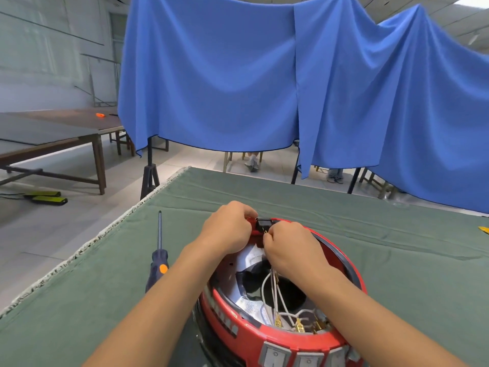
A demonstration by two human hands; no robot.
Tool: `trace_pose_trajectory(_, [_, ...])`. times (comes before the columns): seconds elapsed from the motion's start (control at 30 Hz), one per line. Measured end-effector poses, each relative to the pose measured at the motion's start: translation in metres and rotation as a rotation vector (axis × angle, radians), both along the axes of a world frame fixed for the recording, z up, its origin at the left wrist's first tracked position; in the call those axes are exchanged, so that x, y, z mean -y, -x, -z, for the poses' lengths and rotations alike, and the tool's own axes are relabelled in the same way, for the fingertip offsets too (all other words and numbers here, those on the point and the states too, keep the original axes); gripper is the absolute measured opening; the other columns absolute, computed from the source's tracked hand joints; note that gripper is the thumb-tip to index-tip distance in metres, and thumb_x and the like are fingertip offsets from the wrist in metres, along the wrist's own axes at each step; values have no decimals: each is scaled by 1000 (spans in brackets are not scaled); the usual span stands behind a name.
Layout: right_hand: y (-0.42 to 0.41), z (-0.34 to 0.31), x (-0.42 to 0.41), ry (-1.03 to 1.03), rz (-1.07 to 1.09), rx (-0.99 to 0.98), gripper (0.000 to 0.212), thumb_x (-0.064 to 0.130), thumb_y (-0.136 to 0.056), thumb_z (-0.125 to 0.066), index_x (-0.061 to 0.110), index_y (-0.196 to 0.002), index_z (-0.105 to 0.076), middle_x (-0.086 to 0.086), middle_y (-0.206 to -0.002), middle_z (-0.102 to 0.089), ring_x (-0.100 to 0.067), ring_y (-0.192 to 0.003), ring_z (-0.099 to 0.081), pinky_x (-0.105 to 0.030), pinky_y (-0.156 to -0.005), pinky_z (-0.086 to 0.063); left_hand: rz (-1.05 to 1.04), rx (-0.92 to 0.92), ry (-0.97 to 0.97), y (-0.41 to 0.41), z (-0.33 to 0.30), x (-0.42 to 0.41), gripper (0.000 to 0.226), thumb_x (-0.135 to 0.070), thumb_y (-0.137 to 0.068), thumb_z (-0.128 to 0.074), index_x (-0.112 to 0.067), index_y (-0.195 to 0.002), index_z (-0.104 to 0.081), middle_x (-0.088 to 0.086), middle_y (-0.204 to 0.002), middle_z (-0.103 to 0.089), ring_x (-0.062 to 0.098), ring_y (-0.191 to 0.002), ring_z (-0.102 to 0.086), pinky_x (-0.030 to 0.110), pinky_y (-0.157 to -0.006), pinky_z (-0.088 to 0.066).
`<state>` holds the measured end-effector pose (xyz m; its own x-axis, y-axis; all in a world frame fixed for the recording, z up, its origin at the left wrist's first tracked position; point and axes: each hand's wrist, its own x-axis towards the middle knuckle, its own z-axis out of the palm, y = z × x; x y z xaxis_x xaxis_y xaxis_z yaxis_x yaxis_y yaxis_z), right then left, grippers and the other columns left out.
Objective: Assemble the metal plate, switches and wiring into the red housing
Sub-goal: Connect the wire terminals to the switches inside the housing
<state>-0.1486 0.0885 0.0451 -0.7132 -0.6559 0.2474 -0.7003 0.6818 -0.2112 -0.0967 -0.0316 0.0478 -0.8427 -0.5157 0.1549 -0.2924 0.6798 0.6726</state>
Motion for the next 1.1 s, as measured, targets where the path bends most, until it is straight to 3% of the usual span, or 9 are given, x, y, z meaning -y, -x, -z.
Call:
trace_pose_trajectory(0.1, [-2,1,3,-18,5,-9,28,20,-94,-42,16,-66,-39,-3,-74,-45,-25,-70,-43,-29,-60,-30,0,5,19,-2,0,-1,47,-2,-85,-42,-24,-119,-65,3,-125,-64,26,-119,-55,39,-100,-44])
trace_pose_trajectory(0.37, [-5,2,8,-30,3,-73,23,20,-94,-43,14,-72,-40,-6,-76,-45,-26,-72,-44,-29,-62,-31,-2,-4,15,-6,-3,-2,40,-2,-84,-45,-22,-108,-71,8,-117,-67,30,-114,-56,41,-95,-47])
trace_pose_trajectory(0.5, [-2,1,8,-24,14,-70,32,20,-95,-43,15,-64,-36,-1,-66,-37,-25,-68,-43,-29,-59,-31,-8,-8,-17,-7,-3,-3,47,0,-83,-43,-23,-116,-68,5,-123,-65,27,-117,-55,38,-98,-46])
trace_pose_trajectory(0.77, [-1,1,11,-43,-8,-78,24,18,-94,-44,13,-71,-48,-2,-68,-44,-24,-68,-46,-29,-58,-33,36,51,-64,-5,-4,-2,39,-5,-85,-41,-17,-110,-68,8,-119,-66,28,-115,-56,41,-98,-46])
trace_pose_trajectory(0.93, [1,3,10,-35,0,-70,25,19,-93,-44,13,-69,-47,0,-64,-41,-24,-68,-45,-28,-58,-33,50,51,-101,-3,-3,0,49,-4,-86,-39,-23,-125,-62,2,-131,-60,23,-122,-52,40,-104,-41])
trace_pose_trajectory(1.1, [2,3,11,-39,13,-63,30,20,-92,-44,14,-62,-42,1,-60,-39,-25,-65,-45,-29,-53,-29,59,38,-144,-3,-4,1,49,-3,-87,-39,-23,-127,-60,1,-132,-59,21,-121,-53,39,-103,-42])
